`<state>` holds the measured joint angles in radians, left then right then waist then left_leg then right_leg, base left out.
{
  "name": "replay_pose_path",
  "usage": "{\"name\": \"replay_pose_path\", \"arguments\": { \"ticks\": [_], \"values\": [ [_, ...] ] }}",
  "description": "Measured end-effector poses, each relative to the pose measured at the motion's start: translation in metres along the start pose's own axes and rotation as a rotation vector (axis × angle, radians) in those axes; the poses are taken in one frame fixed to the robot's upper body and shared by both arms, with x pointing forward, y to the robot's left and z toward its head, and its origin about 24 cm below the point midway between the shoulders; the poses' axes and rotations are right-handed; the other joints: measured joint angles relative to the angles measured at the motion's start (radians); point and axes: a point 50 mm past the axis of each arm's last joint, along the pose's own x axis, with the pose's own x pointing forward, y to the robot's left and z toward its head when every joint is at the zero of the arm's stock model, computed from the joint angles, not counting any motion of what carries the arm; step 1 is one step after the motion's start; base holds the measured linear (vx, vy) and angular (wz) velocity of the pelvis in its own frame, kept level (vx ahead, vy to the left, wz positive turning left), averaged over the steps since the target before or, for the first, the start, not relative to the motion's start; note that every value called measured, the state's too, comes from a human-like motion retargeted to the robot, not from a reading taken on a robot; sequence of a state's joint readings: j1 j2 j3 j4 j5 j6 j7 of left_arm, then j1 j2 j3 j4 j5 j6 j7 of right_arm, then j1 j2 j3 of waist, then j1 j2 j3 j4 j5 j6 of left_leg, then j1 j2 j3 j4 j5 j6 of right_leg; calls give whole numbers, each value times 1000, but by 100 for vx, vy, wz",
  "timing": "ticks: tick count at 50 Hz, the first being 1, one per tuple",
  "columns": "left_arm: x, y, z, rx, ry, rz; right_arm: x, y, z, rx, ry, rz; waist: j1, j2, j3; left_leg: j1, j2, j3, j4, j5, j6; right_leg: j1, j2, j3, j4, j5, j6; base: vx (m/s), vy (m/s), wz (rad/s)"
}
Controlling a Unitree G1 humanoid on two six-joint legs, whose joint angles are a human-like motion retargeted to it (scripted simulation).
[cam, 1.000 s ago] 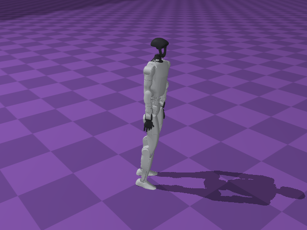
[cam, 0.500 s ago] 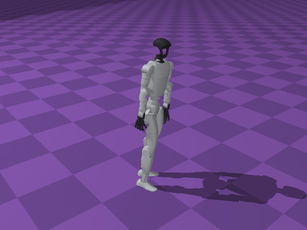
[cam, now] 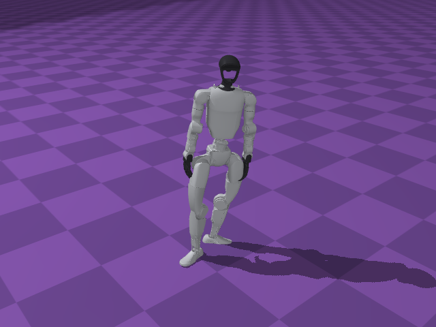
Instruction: In place motions
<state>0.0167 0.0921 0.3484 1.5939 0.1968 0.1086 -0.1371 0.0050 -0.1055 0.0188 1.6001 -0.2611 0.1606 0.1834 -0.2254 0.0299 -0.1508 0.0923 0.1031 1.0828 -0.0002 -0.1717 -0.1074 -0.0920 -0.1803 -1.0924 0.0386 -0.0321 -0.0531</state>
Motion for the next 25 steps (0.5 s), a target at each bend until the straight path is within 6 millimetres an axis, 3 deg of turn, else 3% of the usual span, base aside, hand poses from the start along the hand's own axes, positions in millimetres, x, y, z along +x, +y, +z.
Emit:
{"name": "replay_pose_path", "arguments": {
  "ticks": [8,15,18,22,25],
  "values": [
    [3,-11,-9,-21,16,-15,1,-5,-12,15,32,-20,-32,47,-64,39,43,70,24,40,-35,-36,60,107,-24,-38,0,-30,22,-62],
    [3,-9,-11,-12,17,-21,-1,1,16,2,-68,1,-76,76,-102,66,70,84,48,143,-36,-106,84,245,-7,-67,-3,-39,20,-98],
    [2,-4,-7,-4,6,-11,-2,6,29,-9,-121,20,-83,45,-99,82,75,45,107,207,13,-107,61,283,-1,-69,1,-35,15,-99],
    [1,-5,3,-4,-23,-15,-4,4,37,-42,-154,18,-56,-30,-86,85,64,-108,241,222,145,-88,-4,352,10,-60,20,-25,18,-125],
    [1,-14,13,-18,-58,-41,-6,-4,39,-63,-148,-7,-6,-58,-63,14,63,-319,381,172,151,-77,-24,422,17,-48,38,-20,22,-172]
  ]
}}
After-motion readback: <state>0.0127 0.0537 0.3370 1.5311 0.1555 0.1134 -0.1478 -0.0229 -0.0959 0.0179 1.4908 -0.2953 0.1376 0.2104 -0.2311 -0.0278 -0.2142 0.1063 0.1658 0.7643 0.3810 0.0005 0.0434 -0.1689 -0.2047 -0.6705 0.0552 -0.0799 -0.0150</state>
